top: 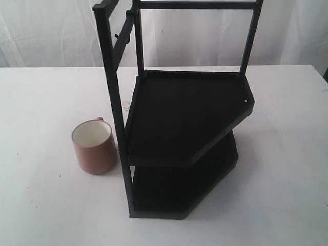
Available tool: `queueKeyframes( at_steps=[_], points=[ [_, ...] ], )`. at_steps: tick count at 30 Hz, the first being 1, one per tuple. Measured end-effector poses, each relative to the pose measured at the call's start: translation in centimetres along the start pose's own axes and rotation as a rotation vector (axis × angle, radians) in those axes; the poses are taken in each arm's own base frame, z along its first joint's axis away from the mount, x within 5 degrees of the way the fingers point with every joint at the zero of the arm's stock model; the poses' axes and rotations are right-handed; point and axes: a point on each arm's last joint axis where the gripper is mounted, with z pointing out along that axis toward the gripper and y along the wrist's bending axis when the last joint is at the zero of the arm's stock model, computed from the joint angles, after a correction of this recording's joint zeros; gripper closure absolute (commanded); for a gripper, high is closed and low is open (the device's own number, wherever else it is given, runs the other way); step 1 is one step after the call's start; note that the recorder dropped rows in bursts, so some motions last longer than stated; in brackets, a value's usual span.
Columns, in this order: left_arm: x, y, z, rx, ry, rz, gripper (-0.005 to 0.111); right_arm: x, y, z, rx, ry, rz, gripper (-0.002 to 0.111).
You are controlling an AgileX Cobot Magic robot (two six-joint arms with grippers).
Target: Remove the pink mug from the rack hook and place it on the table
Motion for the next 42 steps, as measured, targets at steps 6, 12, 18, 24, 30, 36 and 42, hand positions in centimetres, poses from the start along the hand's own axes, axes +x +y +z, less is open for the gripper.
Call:
queueKeyframes(
  at_steps=[6, 12, 18, 24, 30, 36, 42],
  points=[
    [2.0, 0.8, -5.3, -0.017, -0.179, -0.067, 0.107, 0.0, 0.0, 0.0, 0.000, 0.000, 0.000, 0.108],
    [3.1, 0.8, -9.7, -0.017, -0.243, -0.071, 0.107, 0.0, 0.0, 0.0, 0.000, 0.000, 0.000, 0.108],
    [4.1, 0.8, -13.8, -0.011, -0.358, -0.071, 0.107, 0.0, 0.0, 0.0, 0.000, 0.000, 0.000, 0.108],
    [6.1, 0.9, -16.2, -0.016, -0.369, -0.077, 0.107, 0.0, 0.0, 0.0, 0.000, 0.000, 0.000, 0.108],
    [9.9, 1.5, -12.9, -0.052, -0.284, -0.030, 0.107, 0.0, 0.0, 0.0, 0.000, 0.000, 0.000, 0.108],
    [14.0, 1.9, -9.9, -0.035, -0.230, -0.234, 0.107, 0.0, 0.0, 0.0, 0.000, 0.000, 0.000, 0.108],
    [13.1, 1.8, -10.1, -0.033, -0.332, -0.074, 0.107, 0.0, 0.0, 0.0, 0.000, 0.000, 0.000, 0.108]
  ],
)
